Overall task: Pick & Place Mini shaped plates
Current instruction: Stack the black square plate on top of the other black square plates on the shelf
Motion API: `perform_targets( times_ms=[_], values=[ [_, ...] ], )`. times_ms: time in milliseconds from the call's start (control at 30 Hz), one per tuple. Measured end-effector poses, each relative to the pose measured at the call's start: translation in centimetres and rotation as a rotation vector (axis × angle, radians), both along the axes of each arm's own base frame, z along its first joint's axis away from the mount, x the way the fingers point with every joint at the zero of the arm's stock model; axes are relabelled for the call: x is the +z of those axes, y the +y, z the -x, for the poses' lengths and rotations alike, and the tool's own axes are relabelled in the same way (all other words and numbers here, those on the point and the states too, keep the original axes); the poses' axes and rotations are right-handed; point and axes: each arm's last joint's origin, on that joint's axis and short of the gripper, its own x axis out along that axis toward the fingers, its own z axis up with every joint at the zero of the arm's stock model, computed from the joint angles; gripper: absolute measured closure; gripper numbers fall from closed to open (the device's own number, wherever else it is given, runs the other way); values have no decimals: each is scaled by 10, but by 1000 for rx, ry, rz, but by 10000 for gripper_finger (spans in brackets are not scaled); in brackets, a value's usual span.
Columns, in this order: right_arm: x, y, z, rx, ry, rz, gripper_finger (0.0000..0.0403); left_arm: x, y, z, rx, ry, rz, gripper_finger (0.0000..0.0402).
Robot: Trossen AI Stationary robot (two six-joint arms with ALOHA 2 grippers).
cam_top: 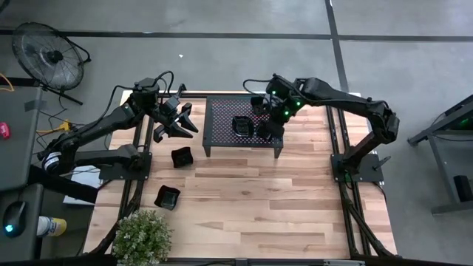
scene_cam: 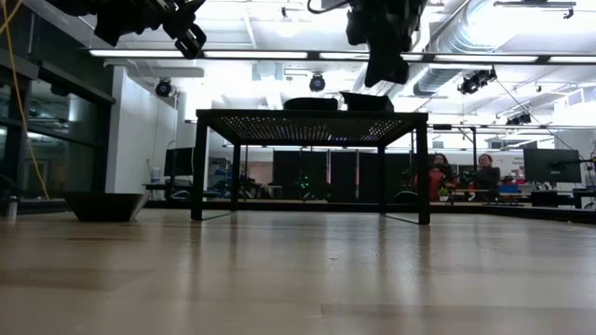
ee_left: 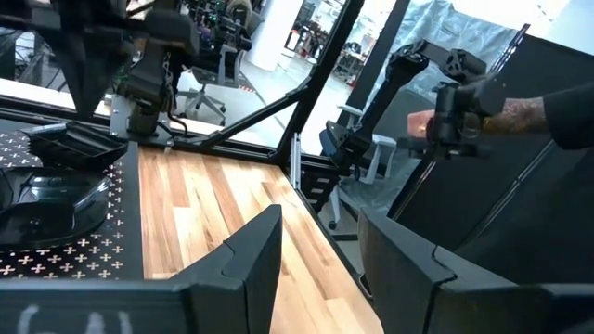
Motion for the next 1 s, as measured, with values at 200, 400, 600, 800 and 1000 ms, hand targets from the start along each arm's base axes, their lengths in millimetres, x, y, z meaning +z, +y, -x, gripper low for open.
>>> perform_targets(
  times_ms=[200, 400, 600, 800, 1000],
  values=[
    [-6, 9, -8, -16, 44, 41, 403, 0, 0, 0, 1, 0, 0, 259],
    [-10, 11, -6, -53, 107, 47, 403, 0, 0, 0, 1, 0, 0, 259],
    [-10, 16, -6, -49, 119, 36, 403, 0, 0, 0, 1, 0, 0, 259],
    [-11, 22, -8, -42, 130, 35, 403, 0, 0, 0, 16, 0, -3, 259],
    [-13, 22, -14, -54, 121, 69, 403, 3, 1, 0, 20, -12, -14, 259]
  ],
)
